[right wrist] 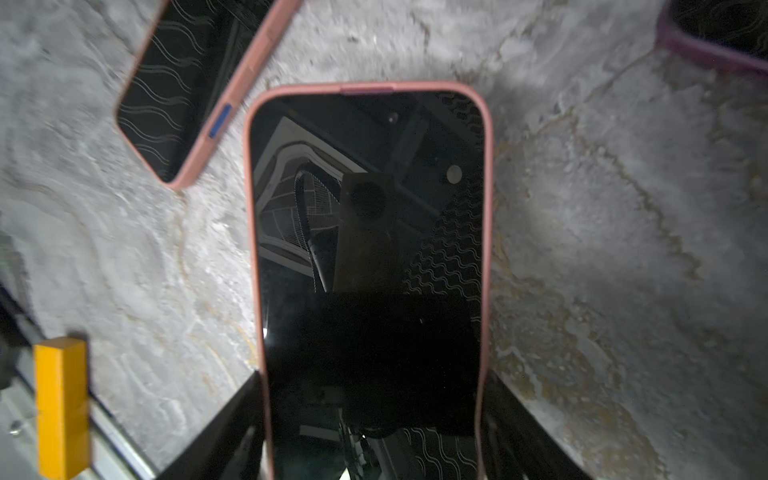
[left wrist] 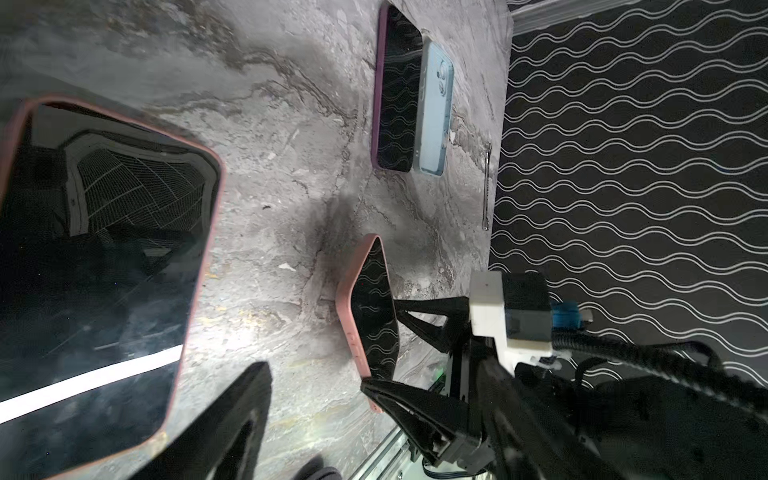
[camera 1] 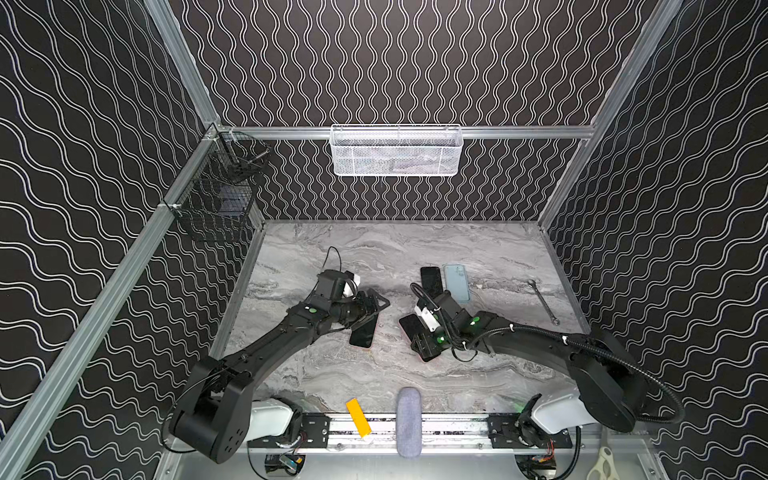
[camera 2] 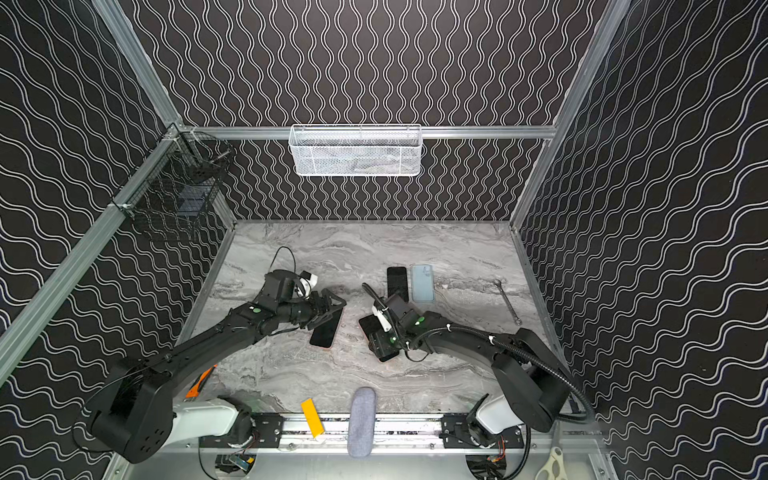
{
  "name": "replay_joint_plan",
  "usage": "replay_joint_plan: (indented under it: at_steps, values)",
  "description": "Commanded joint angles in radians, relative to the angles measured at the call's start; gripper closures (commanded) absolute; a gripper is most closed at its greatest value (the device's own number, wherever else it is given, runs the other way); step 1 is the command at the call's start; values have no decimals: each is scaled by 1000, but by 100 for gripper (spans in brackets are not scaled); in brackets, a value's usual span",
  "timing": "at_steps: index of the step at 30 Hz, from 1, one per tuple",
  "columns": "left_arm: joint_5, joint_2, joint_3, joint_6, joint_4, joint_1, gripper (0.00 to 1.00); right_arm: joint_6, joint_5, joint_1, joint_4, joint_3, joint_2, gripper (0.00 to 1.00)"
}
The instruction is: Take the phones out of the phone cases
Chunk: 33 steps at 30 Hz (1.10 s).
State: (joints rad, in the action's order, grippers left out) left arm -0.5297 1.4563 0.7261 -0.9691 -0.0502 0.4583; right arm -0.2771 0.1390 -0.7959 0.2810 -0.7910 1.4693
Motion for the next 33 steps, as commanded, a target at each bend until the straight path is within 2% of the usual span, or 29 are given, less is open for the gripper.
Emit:
replay_joint_plan:
  at_steps: [1, 13, 25, 33]
  values:
    - [17, 19, 8, -35, 117, 34, 21, -1, 53, 10, -50, -13, -21, 49]
    - [23, 123, 26, -74, 208, 119, 32, -11, 68, 17, -54, -37, -68, 49]
    - [20, 168, 45, -94, 239, 147, 65, -10, 76, 17, -47, -44, -87, 49]
    - [20, 180, 42, -95, 248, 153, 78, -10, 75, 18, -47, -49, -87, 50]
